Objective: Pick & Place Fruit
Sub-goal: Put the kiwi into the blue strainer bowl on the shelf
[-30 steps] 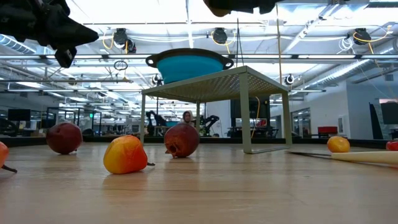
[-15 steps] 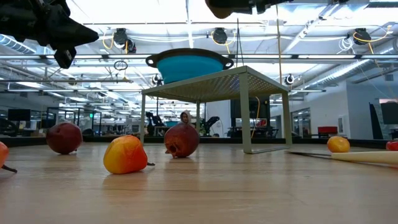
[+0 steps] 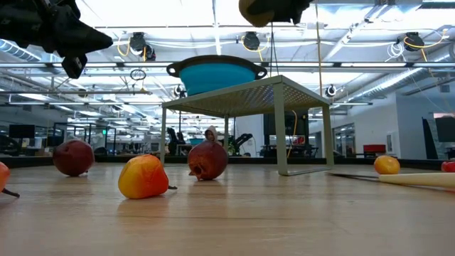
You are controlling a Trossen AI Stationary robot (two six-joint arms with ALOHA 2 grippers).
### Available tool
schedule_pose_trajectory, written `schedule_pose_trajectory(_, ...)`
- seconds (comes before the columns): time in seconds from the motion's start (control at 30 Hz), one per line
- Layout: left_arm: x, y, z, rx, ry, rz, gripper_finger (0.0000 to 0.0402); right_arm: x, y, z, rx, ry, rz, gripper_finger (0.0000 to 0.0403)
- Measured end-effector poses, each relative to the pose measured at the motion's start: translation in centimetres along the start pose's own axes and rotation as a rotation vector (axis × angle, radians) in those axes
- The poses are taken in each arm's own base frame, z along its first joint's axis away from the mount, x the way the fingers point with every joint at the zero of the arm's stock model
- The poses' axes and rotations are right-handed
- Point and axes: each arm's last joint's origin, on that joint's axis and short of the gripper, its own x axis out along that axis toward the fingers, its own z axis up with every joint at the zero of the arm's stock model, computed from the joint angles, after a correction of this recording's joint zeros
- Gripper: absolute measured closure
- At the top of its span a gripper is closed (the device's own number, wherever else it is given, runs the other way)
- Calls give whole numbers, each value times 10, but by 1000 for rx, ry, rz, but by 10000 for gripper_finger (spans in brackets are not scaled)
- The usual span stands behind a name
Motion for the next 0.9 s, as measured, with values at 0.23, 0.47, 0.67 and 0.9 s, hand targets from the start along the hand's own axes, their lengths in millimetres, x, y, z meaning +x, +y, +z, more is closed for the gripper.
schedule_pose_trajectory(0.23,0,0,0,4,4,2,376,2,-36,18,32,-22,-20,199)
schedule_pose_trajectory(0.47,0,1,0,59,0,19,376,10,-70,22,66,-27,-90,199)
schedule_pose_trajectory(0.67,0,2,0,68,-16,58,376,28,-93,23,90,-72,-119,199)
schedule_pose_trajectory(0.9,0,2,0,68,-18,60,376,53,-110,17,152,-92,-120,199)
